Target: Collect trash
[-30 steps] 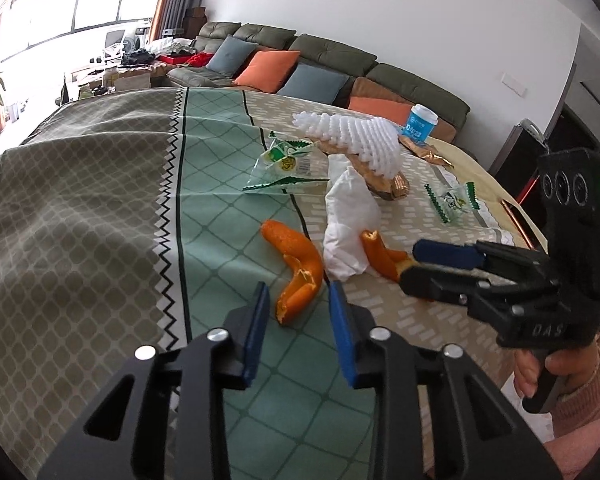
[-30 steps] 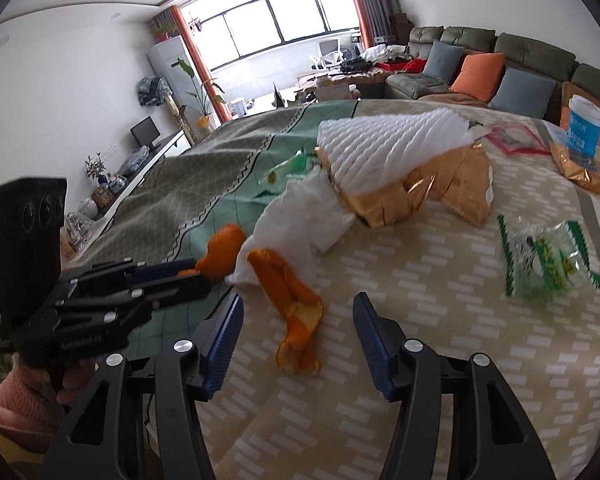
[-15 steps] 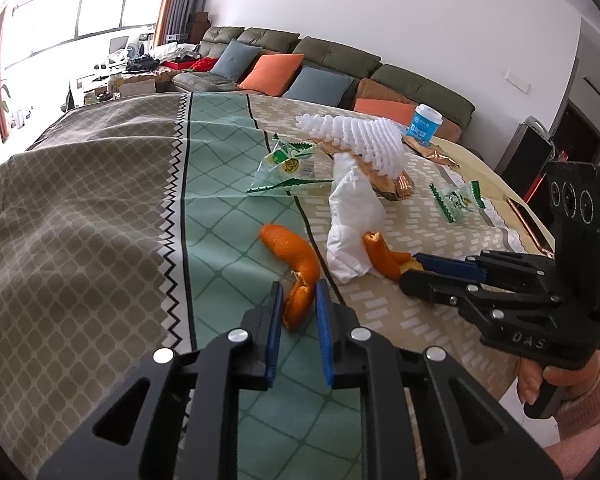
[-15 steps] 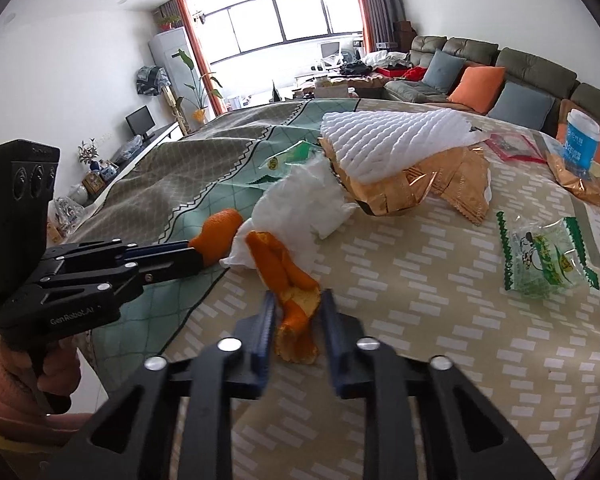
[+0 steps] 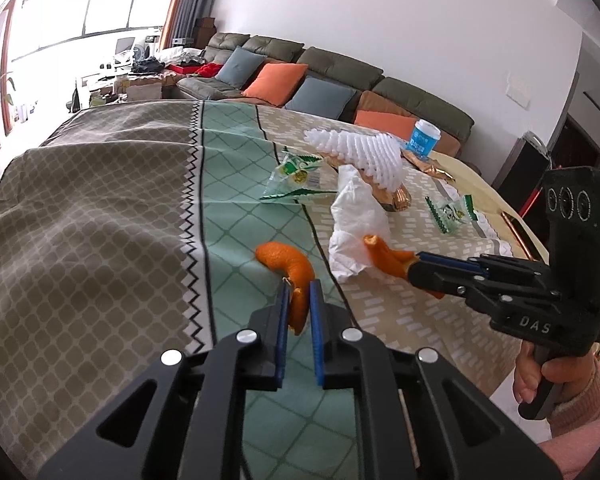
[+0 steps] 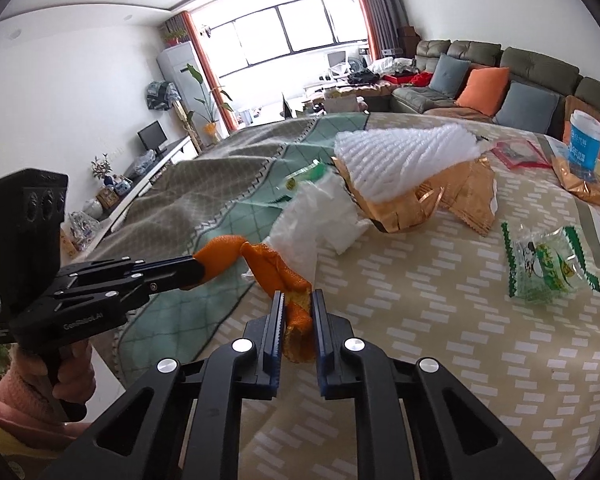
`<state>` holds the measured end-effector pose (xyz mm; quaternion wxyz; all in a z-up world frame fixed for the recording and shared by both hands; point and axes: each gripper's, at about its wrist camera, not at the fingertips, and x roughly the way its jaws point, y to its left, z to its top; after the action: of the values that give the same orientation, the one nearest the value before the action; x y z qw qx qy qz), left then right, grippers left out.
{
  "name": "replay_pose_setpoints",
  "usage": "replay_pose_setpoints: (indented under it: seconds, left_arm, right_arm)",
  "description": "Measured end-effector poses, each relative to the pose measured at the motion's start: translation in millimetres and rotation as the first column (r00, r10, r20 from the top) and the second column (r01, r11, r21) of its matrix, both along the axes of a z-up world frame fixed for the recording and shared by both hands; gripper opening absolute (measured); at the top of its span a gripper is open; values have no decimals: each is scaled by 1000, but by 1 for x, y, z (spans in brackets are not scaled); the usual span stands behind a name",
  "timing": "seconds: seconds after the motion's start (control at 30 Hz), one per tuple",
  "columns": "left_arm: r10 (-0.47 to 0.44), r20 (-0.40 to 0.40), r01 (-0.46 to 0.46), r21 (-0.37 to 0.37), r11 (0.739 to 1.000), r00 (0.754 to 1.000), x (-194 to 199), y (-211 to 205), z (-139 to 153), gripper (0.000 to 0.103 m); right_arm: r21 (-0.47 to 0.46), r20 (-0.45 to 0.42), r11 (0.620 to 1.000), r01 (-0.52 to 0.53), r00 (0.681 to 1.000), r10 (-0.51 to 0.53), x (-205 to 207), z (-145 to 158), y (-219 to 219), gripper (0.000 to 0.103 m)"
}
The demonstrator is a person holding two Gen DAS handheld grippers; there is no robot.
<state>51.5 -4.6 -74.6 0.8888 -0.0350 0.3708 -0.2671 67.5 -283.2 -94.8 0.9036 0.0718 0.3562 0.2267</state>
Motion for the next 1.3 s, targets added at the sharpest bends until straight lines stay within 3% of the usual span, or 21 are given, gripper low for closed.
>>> replay_pose_setpoints:
  seconds: [0.6, 0.7, 0.77, 0.9, 1.03, 1.07, 1.17, 1.3]
  left_arm:
    - [92, 11, -92, -35, 995, 996, -14, 43, 8, 11]
    - [94, -28, -95, -39, 995, 995, -10, 47, 0, 15]
    - [95, -48, -97, -34, 995, 994, -8, 47, -6, 30]
    - [85, -33, -85, -23, 996, 996, -8, 43, -8, 31]
    - [85, -4, -85, 18, 996, 996, -7, 34, -8, 29]
    - [81, 3, -81, 28, 996, 997, -7, 32, -9, 18]
    - [71, 16, -72, 47, 996, 997, -9, 26, -9, 13]
    - [72, 19, -73, 29, 997, 997, -9, 29, -6, 11]
  right_arm:
    - [46, 59, 998, -47, 997, 45, -7, 25, 18, 13]
    - [55, 63, 997, -49, 997, 45, -6, 27, 17, 13]
    - [60, 64, 997, -50, 997, 46, -6, 28, 17, 13]
    - [59, 63, 997, -51, 997, 47, -5, 28, 17, 13]
    - [62, 56, 996, -61, 997, 57, -3, 29, 21, 13]
    - [63, 54, 996, -64, 997, 61, -3, 28, 23, 13]
    - [64, 55, 995, -77, 996, 73, -3, 29, 28, 13]
    - [72, 56, 992, -101, 994, 97, 0, 28, 36, 13]
